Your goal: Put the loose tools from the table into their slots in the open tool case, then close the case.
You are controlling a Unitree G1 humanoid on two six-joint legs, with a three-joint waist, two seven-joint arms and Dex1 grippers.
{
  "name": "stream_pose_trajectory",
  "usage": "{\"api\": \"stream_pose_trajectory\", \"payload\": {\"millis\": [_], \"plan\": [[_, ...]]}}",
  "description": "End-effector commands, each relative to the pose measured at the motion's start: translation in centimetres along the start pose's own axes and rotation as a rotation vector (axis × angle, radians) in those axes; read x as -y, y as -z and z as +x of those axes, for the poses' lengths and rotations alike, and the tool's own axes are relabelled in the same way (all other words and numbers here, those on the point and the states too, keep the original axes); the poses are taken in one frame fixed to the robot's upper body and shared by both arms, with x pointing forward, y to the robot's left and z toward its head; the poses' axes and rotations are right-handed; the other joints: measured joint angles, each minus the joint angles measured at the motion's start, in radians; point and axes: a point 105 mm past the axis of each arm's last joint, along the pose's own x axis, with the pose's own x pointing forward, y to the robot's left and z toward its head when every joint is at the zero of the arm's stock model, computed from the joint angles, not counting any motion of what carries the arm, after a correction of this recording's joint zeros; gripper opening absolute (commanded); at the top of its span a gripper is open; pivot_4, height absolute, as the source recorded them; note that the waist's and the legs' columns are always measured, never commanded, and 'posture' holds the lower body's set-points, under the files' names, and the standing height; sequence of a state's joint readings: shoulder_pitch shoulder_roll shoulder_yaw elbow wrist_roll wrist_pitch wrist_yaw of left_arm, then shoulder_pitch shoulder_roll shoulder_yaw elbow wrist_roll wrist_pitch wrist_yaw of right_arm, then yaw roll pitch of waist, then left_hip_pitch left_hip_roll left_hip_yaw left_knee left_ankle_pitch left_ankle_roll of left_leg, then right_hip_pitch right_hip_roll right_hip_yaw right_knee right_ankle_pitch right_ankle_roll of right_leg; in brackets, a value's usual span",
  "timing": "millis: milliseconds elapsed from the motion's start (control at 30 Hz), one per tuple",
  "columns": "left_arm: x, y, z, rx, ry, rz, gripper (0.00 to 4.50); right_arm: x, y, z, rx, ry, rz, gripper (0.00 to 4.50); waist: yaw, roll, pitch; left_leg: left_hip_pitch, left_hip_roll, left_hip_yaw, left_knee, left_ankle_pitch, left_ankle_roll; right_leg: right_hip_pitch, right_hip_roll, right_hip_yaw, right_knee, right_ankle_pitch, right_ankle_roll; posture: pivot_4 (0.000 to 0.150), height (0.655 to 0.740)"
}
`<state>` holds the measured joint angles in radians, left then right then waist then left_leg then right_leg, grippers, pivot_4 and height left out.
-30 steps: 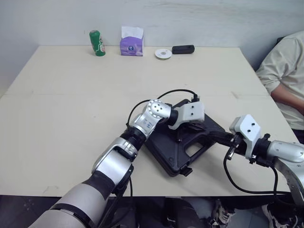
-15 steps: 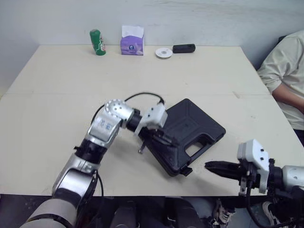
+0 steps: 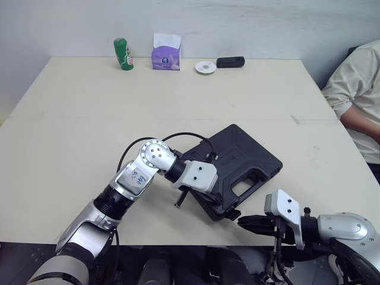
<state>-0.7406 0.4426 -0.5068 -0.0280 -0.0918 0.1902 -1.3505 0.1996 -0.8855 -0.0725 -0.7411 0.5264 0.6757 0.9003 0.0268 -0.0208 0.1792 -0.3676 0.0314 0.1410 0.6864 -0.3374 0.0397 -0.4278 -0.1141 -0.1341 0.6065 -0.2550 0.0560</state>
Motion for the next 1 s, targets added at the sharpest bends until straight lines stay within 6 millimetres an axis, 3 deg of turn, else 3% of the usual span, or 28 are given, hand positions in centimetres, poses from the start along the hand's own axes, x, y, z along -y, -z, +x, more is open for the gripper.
{"api": "stream_pose_trajectory", "payload": {"millis": [33,367,600,700,833,867,1000], "plan": [[2.3,4.3,1.0,-0.17,0.091,-0.124,0.0,0.0,-0.8,0.6,0.037,-0.003,-0.03,0.04,0.0,0.0,-0.003,0.0,0.0,0.0,0.0,0.0,0.0,0.0,0.0,0.0,0.0,0.0,0.0,0.15,0.7278],[1.8,4.5,1.1,-0.177,0.065,-0.123,0.0,1.0,-4.3,0.3,0.188,0.003,0.015,0.04,-0.005,0.001,-0.011,0.001,0.0,0.0,0.0,-0.001,0.002,0.0,0.0,0.0,0.0,0.0,0.0,0.15,0.7278],[1.1,4.3,0.9,-0.162,0.03,-0.129,0.0,1.3,-3.8,0.1,0.141,0.004,0.0,0.04,0.001,0.002,-0.015,0.001,0.001,-0.002,0.0,-0.002,0.004,0.001,0.0,-0.001,0.001,-0.001,-0.001,0.15,0.7278],[0.2,3.5,-0.2,-0.108,-0.023,-0.174,0.0,1.9,-4.0,-1.0,0.119,0.054,-0.047,0.04,0.0,0.002,-0.015,0.001,0.0,-0.002,0.0,-0.003,0.005,0.001,0.0,-0.001,0.0,0.0,-0.001,0.15,0.7278],[-0.9,1.1,-3.3,0.067,-0.124,-0.259,0.0,2.7,-4.8,-3.5,0.122,0.098,-0.071,0.04,-0.005,0.003,-0.014,0.0,0.0,-0.001,0.0,-0.002,0.005,0.0,0.0,-0.001,0.001,0.0,-0.001,0.15,0.7278],[-1.0,0.6,-4.2,0.111,-0.145,-0.283,0.31,2.9,-5.1,-4.2,0.127,0.107,-0.074,0.01,-0.007,0.003,-0.012,0.0,0.001,-0.001,0.0,-0.002,0.005,-0.001,0.0,-0.001,0.001,-0.001,-0.001,0.15,0.7278],[0.4,-1.3,-9.4,0.267,-0.258,-0.407,1.76,3.5,-6.6,-8.1,0.131,0.124,-0.084,1.41,-0.009,0.006,0.002,-0.003,0.001,-0.001,-0.001,0.001,0.0,-0.005,0.001,-0.001,0.004,-0.001,-0.002,0.15,0.7278]]}}
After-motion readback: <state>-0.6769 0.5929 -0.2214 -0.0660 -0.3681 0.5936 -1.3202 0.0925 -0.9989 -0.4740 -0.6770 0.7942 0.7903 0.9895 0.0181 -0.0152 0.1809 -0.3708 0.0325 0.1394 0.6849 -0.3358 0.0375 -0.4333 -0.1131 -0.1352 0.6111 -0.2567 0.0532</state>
